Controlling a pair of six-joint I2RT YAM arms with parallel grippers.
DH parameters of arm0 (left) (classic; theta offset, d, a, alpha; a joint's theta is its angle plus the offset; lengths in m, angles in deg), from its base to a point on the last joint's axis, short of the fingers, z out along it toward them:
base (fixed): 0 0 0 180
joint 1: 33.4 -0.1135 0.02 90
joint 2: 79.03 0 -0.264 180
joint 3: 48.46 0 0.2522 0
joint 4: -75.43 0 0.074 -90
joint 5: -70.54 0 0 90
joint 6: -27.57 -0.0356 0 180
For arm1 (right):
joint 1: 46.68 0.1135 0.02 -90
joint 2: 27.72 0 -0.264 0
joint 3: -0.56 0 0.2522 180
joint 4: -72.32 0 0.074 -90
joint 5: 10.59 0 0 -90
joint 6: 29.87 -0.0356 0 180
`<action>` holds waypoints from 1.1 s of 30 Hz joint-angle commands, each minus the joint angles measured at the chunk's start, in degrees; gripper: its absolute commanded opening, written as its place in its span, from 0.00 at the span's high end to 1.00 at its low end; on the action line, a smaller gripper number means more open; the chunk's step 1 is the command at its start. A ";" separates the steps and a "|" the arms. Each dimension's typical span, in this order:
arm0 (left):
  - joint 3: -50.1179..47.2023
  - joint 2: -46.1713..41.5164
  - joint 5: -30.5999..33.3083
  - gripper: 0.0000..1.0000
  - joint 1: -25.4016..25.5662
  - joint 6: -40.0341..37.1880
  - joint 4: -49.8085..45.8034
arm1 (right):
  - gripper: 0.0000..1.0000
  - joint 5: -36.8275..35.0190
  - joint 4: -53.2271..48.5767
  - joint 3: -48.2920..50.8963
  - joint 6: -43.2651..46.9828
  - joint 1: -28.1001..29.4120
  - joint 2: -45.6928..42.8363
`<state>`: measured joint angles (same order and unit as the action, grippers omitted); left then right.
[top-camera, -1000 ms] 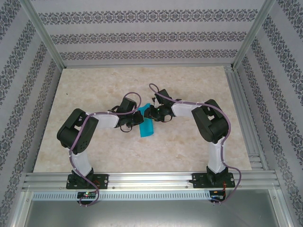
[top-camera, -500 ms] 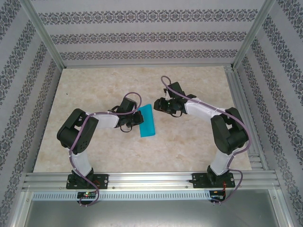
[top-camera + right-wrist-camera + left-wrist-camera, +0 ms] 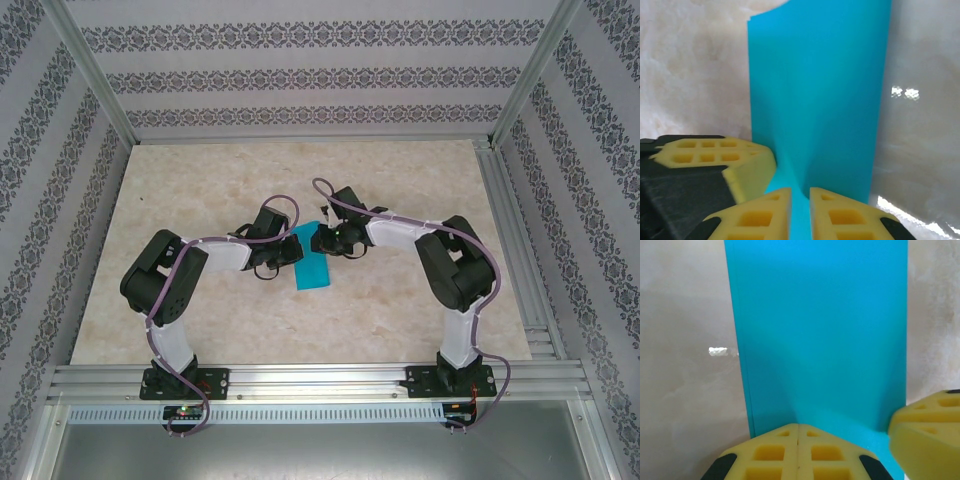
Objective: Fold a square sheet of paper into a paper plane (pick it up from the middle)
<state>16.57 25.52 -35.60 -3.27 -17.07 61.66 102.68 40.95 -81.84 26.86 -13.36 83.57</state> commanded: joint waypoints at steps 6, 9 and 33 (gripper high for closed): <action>-2.46 2.85 4.71 0.94 0.38 -0.51 -6.64 | 0.83 -3.36 -1.42 -0.32 1.85 -1.62 2.51; -2.48 2.98 4.86 0.94 0.41 -0.54 -6.95 | 0.84 -3.67 -1.22 0.50 2.06 -2.28 3.27; -2.81 2.89 4.58 0.94 0.37 -0.45 -6.81 | 0.85 1.37 1.17 5.84 0.31 1.51 -2.24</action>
<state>16.57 25.52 -35.45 -3.25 -17.09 61.66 103.14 41.08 -77.88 28.25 -12.16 81.25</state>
